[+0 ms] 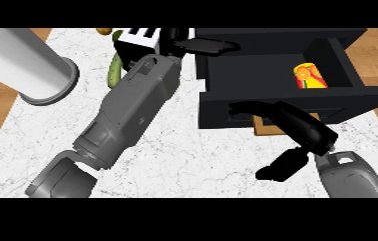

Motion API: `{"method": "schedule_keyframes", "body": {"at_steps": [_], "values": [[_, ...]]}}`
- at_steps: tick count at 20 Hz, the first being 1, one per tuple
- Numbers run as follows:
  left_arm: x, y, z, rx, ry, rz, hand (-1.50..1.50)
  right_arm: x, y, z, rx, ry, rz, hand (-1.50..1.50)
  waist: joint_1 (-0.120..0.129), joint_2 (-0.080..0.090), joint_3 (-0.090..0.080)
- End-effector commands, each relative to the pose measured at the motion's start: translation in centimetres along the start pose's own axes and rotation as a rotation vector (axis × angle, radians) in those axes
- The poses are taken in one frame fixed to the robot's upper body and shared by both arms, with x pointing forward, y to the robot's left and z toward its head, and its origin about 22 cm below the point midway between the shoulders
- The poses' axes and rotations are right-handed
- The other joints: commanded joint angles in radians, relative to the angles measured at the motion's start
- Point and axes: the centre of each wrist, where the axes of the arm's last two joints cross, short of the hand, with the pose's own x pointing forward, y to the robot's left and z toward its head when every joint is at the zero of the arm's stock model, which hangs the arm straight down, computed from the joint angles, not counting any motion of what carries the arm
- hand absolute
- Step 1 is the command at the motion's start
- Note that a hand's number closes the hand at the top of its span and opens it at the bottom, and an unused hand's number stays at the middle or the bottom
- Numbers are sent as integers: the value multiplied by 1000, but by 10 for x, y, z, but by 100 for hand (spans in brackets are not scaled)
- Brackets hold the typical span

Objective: Pick up the cup, place it into the drawer and close the drawer

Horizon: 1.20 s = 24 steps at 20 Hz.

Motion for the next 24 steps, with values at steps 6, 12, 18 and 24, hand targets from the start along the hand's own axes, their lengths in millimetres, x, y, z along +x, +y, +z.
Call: {"method": "schedule_keyframes", "body": {"at_steps": [6,12,18,24], "values": [[-8,11,11,8,-12,76,-150,-87,36,-42,123,182,114,-150,84,-2,1],[-23,52,34,9,2,94,-150,-120,16,-62,43,245,98,150,132,-5,2],[-21,85,42,3,-7,109,-150,-122,-36,-72,-166,172,71,150,160,6,3],[-17,93,46,-32,-6,116,-150,-115,-103,-61,-324,187,74,150,201,20,5]]}}
